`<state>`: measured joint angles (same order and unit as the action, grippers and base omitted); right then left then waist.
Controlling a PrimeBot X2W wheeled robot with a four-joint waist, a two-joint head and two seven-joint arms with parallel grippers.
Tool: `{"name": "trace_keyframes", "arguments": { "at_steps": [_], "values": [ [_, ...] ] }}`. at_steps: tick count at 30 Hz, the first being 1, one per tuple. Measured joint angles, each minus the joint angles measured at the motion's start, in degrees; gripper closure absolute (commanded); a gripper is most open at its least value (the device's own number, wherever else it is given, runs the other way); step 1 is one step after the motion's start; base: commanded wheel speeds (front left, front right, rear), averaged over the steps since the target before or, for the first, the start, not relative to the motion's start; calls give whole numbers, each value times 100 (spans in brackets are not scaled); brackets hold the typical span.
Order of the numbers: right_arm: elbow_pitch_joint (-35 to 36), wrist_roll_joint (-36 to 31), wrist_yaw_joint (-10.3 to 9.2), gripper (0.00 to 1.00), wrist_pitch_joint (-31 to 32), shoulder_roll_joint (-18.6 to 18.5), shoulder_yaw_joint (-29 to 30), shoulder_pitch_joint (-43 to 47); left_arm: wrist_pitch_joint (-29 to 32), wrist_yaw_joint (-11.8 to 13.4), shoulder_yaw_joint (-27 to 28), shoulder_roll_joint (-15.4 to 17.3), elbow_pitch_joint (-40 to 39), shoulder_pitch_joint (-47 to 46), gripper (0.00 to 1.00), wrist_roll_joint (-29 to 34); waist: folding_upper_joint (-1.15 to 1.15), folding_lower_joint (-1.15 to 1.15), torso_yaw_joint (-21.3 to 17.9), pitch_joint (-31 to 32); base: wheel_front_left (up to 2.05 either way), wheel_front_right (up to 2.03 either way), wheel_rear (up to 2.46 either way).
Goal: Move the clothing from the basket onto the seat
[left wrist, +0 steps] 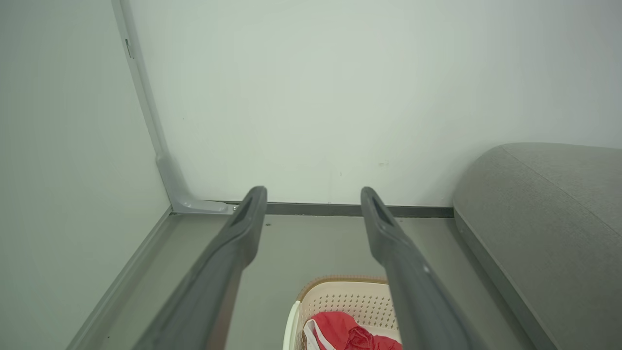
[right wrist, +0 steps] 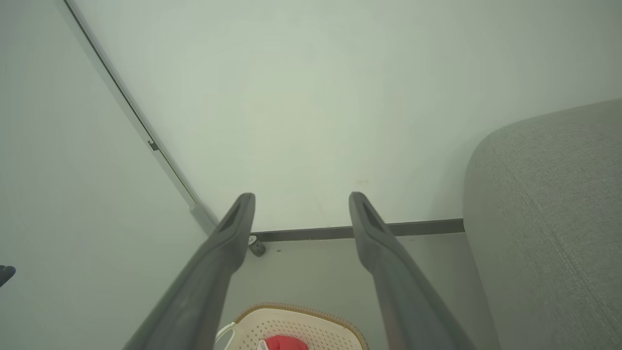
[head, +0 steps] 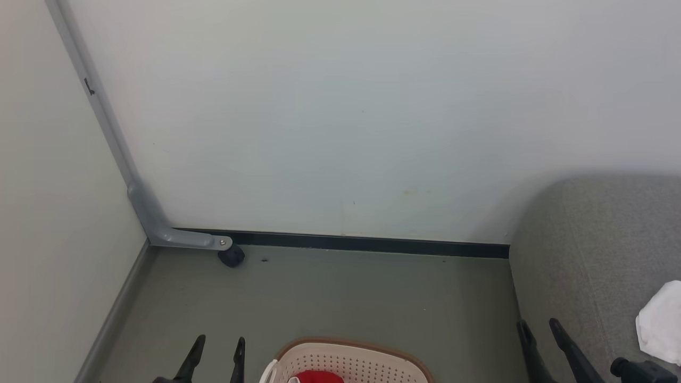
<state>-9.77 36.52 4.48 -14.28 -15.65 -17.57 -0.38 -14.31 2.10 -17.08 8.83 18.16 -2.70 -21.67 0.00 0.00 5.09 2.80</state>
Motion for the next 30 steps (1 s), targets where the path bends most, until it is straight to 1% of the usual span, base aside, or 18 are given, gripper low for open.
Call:
{"name": "trace_keyframes", "arguments": {
  "at_steps": [1, 5, 7, 8, 11, 15, 20, 30],
  "values": [
    [-32, -63, -2, 0, 0, -3, -12, 2, 0, 0, 3, -10, -1, 12, 0, 18, 0, 0, 2, 2, 0, 0, 0],
    [-137, -183, -127, 0, 0, -3, -34, 16, 0, -10, 18, -45, -1, 109, 0, 34, 0, 0, 0, 13, 0, 0, 0],
    [-200, -294, -156, 0, 0, -3, -59, 53, 0, -12, 53, -71, -1, 115, 0, 59, 0, 0, -12, 19, 0, 0, 0],
    [-237, -443, -223, 0, 0, -3, -94, 121, 0, -18, 81, -88, -1, 150, 0, 67, 0, 0, -37, 28, 0, 0, 0],
    [-285, -457, -292, 0, 0, 8, -69, 233, 0, -65, 103, -132, 5, 196, 0, 99, 0, 0, -64, 37, 0, 0, 0],
    [-360, -475, -300, 0, 0, 56, -55, 242, 0, -70, 194, -159, 19, 206, 0, 114, 0, 0, -125, 47, 0, 0, 0],
    [-420, -479, -348, 0, 0, 113, 12, 292, 0, -167, 189, -196, 97, 213, 0, 166, 0, 0, -177, 34, 0, 0, 0],
    [-521, -521, -353, 0, 0, 215, 83, 344, 0, -321, 216, -237, 203, 325, 0, 220, 0, 0, -236, -35, 0, 0, 0]
  ]
}}
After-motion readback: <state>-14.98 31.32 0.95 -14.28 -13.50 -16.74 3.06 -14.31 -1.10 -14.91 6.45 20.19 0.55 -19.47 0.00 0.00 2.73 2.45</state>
